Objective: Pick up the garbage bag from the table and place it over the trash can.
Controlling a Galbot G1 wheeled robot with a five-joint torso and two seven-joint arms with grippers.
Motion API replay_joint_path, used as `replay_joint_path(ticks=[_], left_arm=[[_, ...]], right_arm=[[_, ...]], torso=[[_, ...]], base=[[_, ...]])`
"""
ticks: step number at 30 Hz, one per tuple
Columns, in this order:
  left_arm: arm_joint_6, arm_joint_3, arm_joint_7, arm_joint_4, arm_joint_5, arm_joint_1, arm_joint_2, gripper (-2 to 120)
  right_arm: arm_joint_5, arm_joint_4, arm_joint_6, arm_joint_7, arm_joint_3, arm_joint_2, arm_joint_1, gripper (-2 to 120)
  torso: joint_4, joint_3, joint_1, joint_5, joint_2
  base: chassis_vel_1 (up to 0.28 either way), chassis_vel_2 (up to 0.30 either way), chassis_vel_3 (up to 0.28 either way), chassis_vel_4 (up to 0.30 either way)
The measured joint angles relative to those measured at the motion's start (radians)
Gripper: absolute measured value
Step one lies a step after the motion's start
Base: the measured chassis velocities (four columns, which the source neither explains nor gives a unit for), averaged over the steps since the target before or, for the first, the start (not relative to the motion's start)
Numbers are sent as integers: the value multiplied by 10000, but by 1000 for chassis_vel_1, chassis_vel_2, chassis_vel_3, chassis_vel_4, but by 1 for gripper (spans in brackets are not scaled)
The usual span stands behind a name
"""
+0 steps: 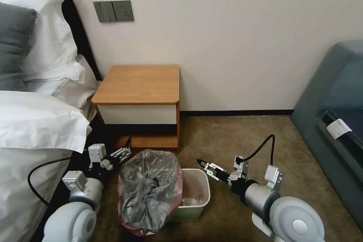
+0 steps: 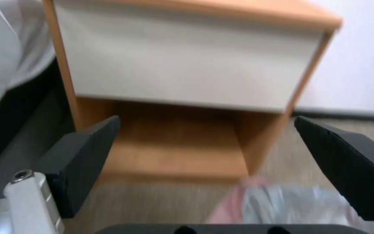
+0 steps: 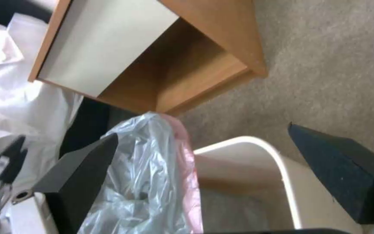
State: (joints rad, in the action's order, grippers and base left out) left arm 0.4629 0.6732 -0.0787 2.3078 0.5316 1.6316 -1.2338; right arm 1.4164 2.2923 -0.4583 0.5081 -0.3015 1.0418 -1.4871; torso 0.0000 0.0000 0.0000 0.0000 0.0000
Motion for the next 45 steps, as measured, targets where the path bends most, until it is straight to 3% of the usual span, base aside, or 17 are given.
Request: replay_joint_path(ticks=[2, 8, 15, 30, 45], left_arm=[[513, -28, -200, 352, 23, 170, 226, 100], [1096, -389, -1003, 672, -2, 736, 405, 100], [1082, -1099, -1306, 369, -164, 1212, 107, 100], [1132, -2379, -2170, -361, -531, 848, 9, 100], [1274, -2670, -2305, -992, -364, 334, 90, 100]], right_arm=[[-52, -12, 28, 7, -29, 38, -18, 100], [-239, -105, 72, 23, -41, 221, -21, 100], [-510, -147, 106, 22, -13, 425, -136, 100], [-709, -279, 250, 21, 0, 486, -157, 100], [-804, -504, 387, 39, -2, 544, -59, 100]], torso=[[0, 0, 0, 0, 0], [1, 0, 0, 0, 0], [0, 0, 0, 0, 0], [0, 0, 0, 1, 0], [0, 0, 1, 0, 0]], base=[[0, 0, 0, 0], [0, 0, 0, 0], [0, 0, 0, 0], [0, 0, 0, 0], [0, 0, 0, 0]])
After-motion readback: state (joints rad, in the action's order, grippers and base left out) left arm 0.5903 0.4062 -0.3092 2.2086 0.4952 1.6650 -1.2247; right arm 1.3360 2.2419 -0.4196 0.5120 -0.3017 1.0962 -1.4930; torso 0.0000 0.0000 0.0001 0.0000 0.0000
